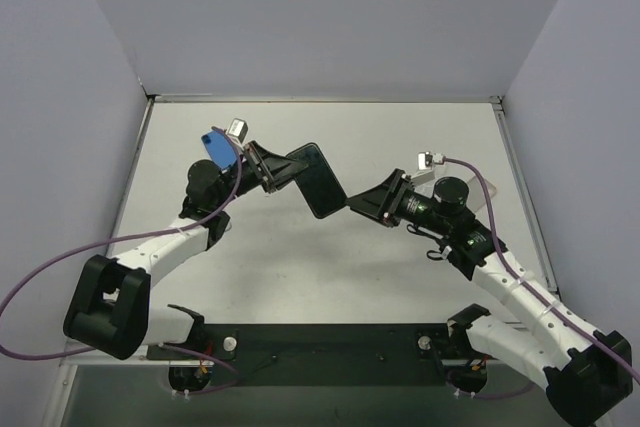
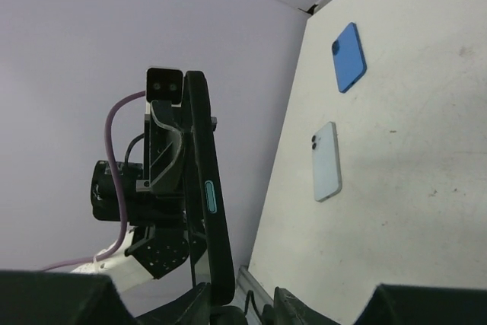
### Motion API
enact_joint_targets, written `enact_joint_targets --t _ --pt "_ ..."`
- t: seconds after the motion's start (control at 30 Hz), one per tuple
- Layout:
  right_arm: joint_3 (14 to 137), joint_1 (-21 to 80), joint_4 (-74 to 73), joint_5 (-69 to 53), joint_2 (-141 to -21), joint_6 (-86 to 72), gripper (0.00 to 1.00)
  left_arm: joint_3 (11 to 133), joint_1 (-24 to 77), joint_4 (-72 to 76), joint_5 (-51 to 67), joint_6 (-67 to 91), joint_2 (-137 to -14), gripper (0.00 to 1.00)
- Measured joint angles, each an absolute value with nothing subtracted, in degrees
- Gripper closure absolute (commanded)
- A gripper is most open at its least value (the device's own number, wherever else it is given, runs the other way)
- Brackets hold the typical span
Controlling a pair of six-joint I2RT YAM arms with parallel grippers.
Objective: Take the phone out of the phone case
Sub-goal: Pick up the phone at the center of the board, then remove the phone case from the phone.
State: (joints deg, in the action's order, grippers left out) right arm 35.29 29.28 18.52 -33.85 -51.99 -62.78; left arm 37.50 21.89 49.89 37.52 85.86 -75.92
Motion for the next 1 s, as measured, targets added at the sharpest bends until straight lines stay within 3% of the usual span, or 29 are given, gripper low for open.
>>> enact_joint_targets --t 0.17,0.4,0.53,0.83,1.0 --pt "35.29 29.28 22.28 -35.46 -52.05 -64.60 0.67 38.30 21.63 49.89 37.60 86.39 -74.48 1.00" --pt "33.91 29.28 31.16 -37.91 -54.61 -69.97 0.81 38.48 21.58 50.39 37.52 87.83 -74.19 1.00" --pt "31.62 29.28 39.81 -39.38 -57.28 -74.94 1.00 38.46 21.30 50.37 37.30 87.92 -74.19 1.00" --pt "28.75 28.80 54.11 -39.88 -60.77 -84.79 1.00 38.44 20.56 53.10 36.80 90.19 -74.19 1.00" --pt "29.82 28.51 69.93 -40.01 -71.05 -98.02 1.00 38.39 19.11 58.67 33.98 91.48 -74.91 1.00"
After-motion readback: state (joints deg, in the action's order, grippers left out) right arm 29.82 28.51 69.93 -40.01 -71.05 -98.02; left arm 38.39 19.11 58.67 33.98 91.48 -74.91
